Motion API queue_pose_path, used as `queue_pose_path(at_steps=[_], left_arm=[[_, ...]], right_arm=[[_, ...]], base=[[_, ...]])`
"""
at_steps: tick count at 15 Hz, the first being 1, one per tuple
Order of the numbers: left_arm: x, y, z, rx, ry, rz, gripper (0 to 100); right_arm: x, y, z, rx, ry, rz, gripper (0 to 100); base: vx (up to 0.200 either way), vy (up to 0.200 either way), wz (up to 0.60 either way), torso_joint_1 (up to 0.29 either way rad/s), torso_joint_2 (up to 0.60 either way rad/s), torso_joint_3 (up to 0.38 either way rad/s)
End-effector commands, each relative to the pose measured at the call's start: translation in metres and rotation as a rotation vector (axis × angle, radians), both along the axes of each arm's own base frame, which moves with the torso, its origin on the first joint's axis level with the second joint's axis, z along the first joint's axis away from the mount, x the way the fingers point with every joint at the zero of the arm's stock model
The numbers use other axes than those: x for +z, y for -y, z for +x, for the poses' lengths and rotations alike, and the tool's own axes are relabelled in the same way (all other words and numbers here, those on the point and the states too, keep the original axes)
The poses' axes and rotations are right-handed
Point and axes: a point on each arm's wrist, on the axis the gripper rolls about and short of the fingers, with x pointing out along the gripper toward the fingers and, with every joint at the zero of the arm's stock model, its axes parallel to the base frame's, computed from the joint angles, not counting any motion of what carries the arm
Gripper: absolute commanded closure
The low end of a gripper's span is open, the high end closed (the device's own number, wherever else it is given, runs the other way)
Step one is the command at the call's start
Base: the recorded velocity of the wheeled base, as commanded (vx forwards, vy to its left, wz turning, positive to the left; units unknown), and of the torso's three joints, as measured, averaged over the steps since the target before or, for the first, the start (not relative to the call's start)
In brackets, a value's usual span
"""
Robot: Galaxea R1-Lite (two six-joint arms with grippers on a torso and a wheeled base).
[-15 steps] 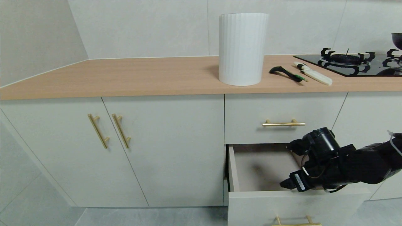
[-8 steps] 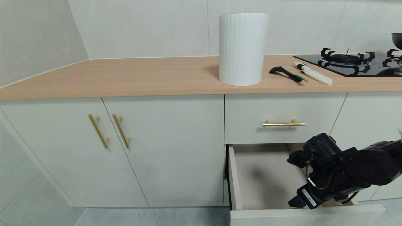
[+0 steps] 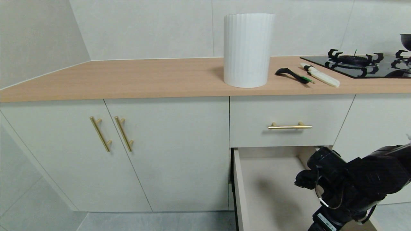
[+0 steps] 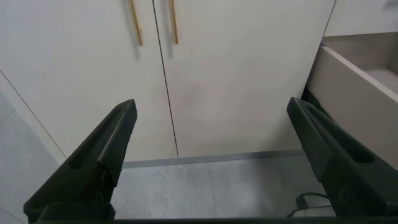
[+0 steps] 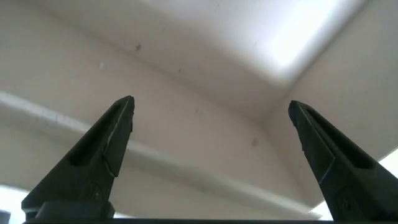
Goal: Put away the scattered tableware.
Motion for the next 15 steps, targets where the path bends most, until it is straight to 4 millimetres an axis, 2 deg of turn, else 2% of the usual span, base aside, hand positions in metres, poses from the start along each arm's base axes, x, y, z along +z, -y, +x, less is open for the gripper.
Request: queue_pose_path(at_steps=[1, 6, 8, 12, 14, 15], left_arm=[[0.0, 0.0, 0.0, 0.001, 0.0, 0.0, 0], [0.0, 0.0, 0.0, -0.001, 0.0, 0.0, 0], [0.0, 0.0, 0.0, -0.001, 0.0, 0.0, 0], [0.0, 0.0, 0.0, -0.001, 0.0, 0.0, 0], [0.0, 0.0, 0.0, -0.001, 0.0, 0.0, 0], [0.0, 0.0, 0.0, -0.001, 0.0, 0.0, 0]], right_arm=[[-0.001, -0.001, -0.004, 0.016, -0.021, -0.011, 0], [0.001, -0.002, -0.007, 0.04, -0.055, -0.039, 0], [0.011, -0.005, 0.007, -0.017, 0.021, -0.041, 0], [0.044, -0.008, 0.039, -0.294, 0.204, 0.122, 0], [0.056, -0.008, 0.049, -0.39, 0.315, 0.217, 0], [0.056, -0.008, 0.049, -0.39, 0.315, 0.217, 0]], base=[[0.0, 0.0, 0.0, 0.0, 0.0, 0.0], [0.0, 0.0, 0.0, 0.0, 0.0, 0.0], [0.0, 0.0, 0.0, 0.0, 0.0, 0.0], [0.0, 0.0, 0.0, 0.0, 0.0, 0.0], [0.0, 0.0, 0.0, 0.0, 0.0, 0.0], [0.0, 0.0, 0.0, 0.0, 0.0, 0.0]])
